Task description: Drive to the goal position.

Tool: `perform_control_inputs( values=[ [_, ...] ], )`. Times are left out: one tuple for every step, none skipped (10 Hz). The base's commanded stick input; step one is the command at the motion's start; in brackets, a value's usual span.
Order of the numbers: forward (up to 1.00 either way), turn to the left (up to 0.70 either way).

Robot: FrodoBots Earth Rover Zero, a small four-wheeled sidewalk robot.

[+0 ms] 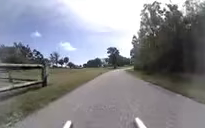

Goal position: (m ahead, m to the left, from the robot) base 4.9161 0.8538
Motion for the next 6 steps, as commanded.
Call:
perform_control_inputs(
  values=[
    [0.50, -0.19],
    [0.50, 0.00],
    [0.50, 0.00],
    [0.50, 0.00],
    [0.50, 0.00],
    [0.50, 0.00]
  ],
)
